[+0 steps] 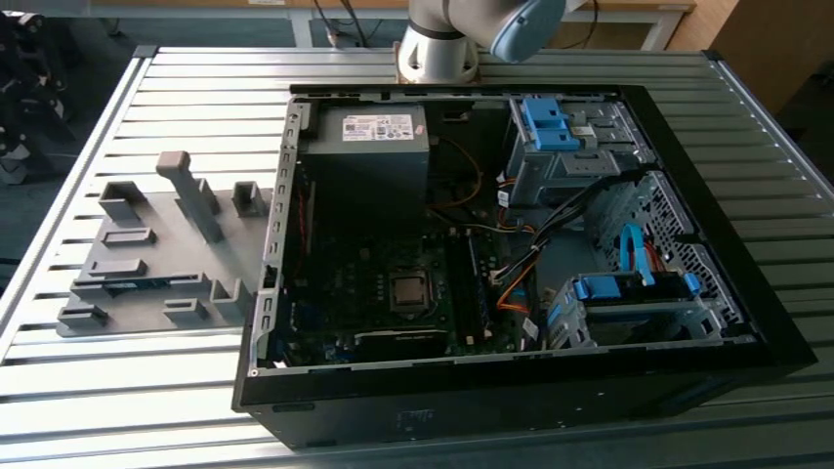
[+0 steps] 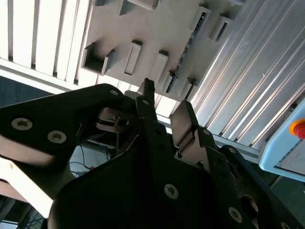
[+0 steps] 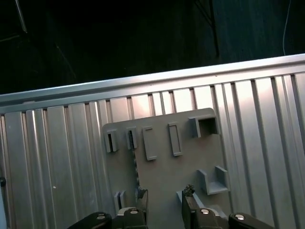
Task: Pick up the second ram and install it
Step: 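Pick up the second ram and move it above second insertion slot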
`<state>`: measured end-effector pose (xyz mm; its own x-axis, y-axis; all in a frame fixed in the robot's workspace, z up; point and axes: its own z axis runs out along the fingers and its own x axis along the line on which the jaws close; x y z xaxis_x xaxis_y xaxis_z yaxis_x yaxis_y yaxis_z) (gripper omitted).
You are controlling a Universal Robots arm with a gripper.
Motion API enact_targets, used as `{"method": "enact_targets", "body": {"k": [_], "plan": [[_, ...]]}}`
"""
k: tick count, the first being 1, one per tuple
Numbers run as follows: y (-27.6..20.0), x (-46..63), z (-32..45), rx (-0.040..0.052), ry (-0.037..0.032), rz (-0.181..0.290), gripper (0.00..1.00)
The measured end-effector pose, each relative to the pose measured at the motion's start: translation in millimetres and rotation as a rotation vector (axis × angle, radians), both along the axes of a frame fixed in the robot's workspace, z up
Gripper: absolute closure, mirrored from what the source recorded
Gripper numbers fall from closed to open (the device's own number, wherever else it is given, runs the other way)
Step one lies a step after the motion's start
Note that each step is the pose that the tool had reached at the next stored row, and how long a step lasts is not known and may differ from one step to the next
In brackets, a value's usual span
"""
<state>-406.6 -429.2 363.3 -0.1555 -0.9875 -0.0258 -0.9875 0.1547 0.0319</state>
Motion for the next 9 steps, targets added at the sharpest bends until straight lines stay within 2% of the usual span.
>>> {"method": "enact_targets", "body": {"k": [7,9], "plan": [[-3.4,-5.5,-9.9,0.0002,-0.0004,0.015,0.59],[-6.5,-5.6,-13.3,0.0001,-0.0001,0.018,0.59]]}}
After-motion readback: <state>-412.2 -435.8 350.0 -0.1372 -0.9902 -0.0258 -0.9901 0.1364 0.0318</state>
